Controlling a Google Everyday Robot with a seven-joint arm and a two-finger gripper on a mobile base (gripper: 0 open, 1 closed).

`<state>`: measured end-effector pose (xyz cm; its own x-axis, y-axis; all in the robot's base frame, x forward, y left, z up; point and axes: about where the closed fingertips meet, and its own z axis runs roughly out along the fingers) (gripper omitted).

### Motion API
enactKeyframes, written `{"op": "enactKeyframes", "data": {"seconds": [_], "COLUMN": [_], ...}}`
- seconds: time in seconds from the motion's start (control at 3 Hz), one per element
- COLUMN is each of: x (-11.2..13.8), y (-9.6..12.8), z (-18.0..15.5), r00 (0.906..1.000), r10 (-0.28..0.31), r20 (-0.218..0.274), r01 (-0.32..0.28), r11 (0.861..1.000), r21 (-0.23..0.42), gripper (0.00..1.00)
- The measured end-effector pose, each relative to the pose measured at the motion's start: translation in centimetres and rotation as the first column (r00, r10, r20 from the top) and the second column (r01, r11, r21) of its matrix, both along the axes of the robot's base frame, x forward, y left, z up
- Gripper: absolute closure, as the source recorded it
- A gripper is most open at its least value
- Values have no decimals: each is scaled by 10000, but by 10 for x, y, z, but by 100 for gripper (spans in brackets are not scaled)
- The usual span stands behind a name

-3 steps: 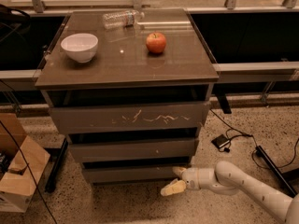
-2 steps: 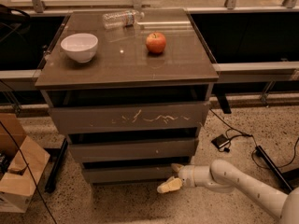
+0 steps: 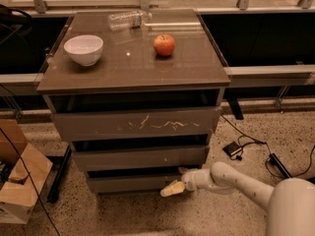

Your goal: Open bottom drawer

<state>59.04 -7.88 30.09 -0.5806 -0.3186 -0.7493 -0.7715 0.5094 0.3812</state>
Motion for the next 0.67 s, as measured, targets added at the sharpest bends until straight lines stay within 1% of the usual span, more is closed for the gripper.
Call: {"op": "enactKeyframes", "data": {"seconds": [0.33,0.67], "x": [19,43], "y": [2,8], "z": [-30,-51], "r00": [9996,9995], "r10": [-43,4], "r20": [-267,-305], "r01": [35,-11], "r11": [9995,9997], "r21": [-305,-259], "gripper": [0,0]}}
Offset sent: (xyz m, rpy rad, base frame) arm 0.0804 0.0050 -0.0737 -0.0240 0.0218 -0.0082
